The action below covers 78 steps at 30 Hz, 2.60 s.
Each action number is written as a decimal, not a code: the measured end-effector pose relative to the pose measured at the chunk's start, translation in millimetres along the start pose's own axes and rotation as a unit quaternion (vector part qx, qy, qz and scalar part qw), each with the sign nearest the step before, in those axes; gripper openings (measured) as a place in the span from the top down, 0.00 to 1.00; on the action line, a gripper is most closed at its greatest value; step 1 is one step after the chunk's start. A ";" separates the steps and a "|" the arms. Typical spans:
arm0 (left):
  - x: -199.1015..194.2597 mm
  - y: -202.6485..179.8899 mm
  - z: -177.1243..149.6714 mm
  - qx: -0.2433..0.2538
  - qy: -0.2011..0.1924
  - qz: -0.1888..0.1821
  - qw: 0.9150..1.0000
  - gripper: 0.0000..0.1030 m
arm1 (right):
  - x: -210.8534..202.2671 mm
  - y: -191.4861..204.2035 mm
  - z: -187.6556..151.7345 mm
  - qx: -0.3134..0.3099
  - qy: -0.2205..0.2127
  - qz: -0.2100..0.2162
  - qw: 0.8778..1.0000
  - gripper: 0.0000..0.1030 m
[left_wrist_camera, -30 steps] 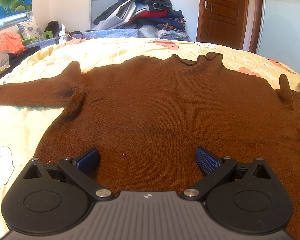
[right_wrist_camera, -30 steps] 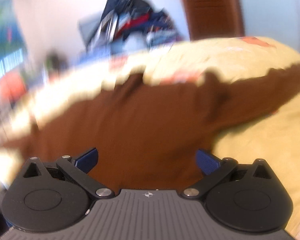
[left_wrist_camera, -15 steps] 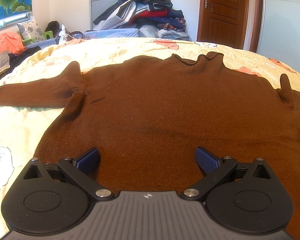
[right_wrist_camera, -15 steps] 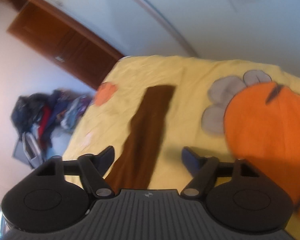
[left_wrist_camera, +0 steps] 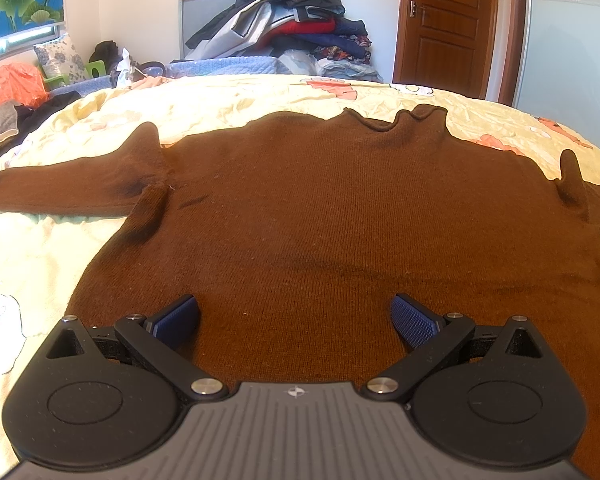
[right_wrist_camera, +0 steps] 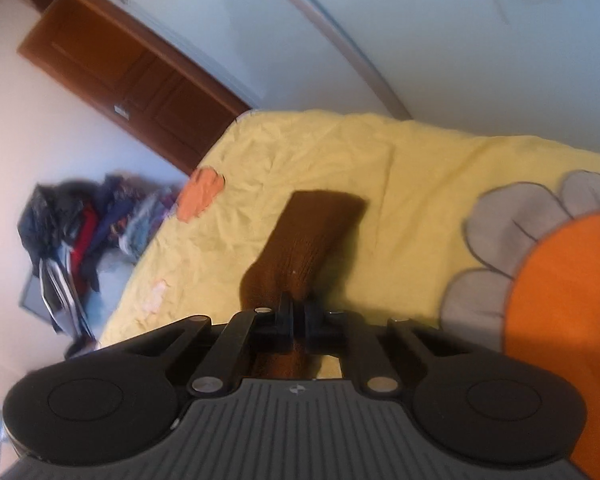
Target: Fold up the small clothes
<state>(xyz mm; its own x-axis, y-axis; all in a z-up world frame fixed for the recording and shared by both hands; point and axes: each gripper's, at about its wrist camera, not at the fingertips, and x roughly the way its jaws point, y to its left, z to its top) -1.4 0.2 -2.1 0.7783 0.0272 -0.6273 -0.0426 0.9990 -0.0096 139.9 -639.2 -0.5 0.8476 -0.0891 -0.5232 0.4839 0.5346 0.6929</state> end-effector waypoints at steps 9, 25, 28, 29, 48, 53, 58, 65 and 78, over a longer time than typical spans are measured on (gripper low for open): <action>0.4 0.5 0.9 -0.004 -0.001 -0.003 1.000 0.00 | -109.4 138.8 -109.8 -0.169 0.014 0.198 0.965 0.88; -17.7 38.4 39.6 -0.095 -0.007 -0.090 0.991 0.00 | -131.2 176.9 -327.8 -0.313 0.182 0.227 0.904 0.15; 16.7 59.2 72.6 -0.206 0.041 -0.167 0.963 0.00 | -129.9 148.4 -334.9 -0.331 0.167 0.215 0.903 0.18; 32.6 62.5 80.6 -0.232 0.063 -0.192 0.952 0.00 | -129.0 147.1 -339.1 -0.330 0.164 0.220 0.903 0.17; 50.5 58.4 136.0 -0.091 0.008 0.021 0.996 0.95 | -125.4 151.5 -344.6 -0.326 0.177 0.243 0.896 0.03; 83.3 92.7 104.3 -0.082 0.069 0.096 0.990 0.95 | -125.3 152.4 -345.0 -0.329 0.179 0.245 0.894 0.00; 71.1 77.7 100.6 -0.045 0.030 0.112 0.992 0.95 | -126.0 154.4 -346.9 -0.337 0.177 0.241 0.893 0.00; 67.4 83.1 92.8 -0.005 0.043 0.120 0.992 0.94 | -125.6 156.9 -349.3 -0.345 0.175 0.237 0.891 0.00; 25.0 26.6 111.5 0.022 -0.080 0.005 0.997 0.10 | -86.8 228.9 -288.4 -0.411 0.114 0.175 0.887 0.00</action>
<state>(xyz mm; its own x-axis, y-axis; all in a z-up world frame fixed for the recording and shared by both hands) 86.8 31.2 68.8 0.8679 0.0383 -0.4953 -0.0259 0.9992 0.0319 114.2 -266.7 60.4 0.8027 0.3259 -0.4995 -0.2021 0.9366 0.2863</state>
